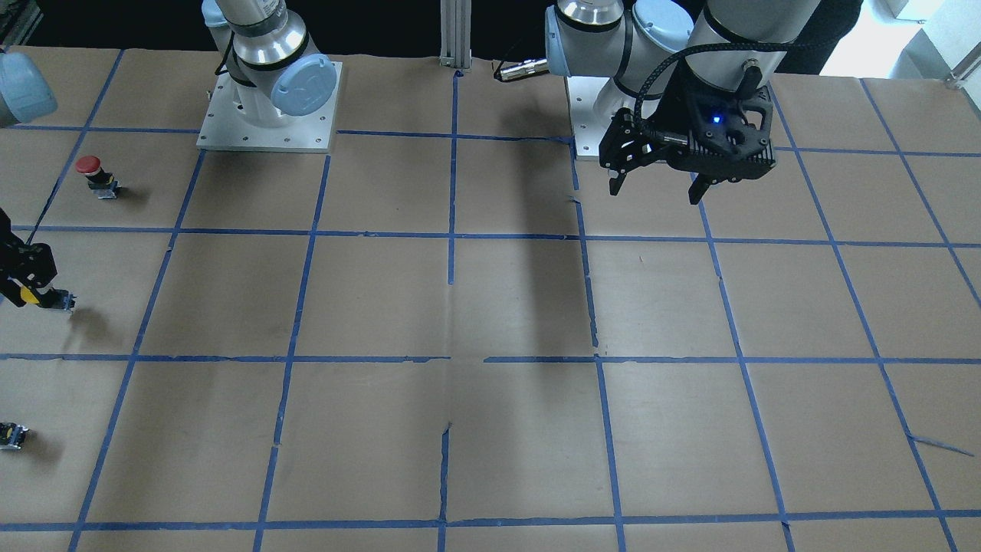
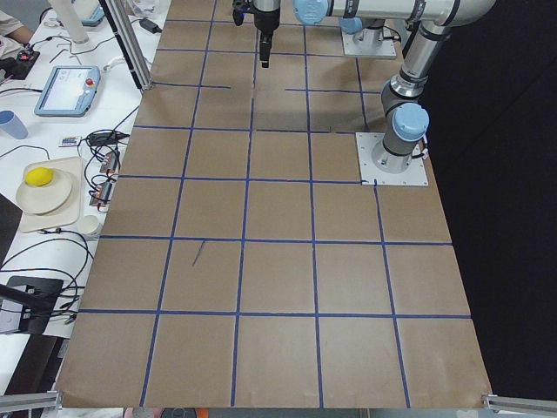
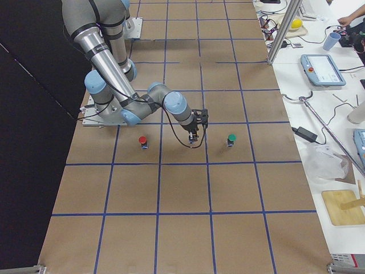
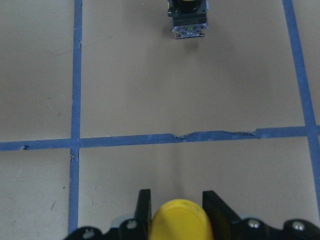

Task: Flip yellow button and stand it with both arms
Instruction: 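Open the right gripper and release the upright yellow button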

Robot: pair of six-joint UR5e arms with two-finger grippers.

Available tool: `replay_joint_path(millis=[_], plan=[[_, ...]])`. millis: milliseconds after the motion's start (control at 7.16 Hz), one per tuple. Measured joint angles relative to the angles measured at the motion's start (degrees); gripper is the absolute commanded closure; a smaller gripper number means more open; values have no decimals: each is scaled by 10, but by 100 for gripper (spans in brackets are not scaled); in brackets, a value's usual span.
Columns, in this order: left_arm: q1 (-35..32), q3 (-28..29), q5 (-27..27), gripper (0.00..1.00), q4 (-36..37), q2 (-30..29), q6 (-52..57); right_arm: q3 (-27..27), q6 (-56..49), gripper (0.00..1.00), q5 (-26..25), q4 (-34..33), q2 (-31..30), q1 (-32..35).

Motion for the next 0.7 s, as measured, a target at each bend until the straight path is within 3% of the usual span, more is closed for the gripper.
replay_joint_path(millis=[699], plan=[[0, 0, 1, 0, -2, 0, 0, 0, 1, 74, -1, -1, 5, -2]])
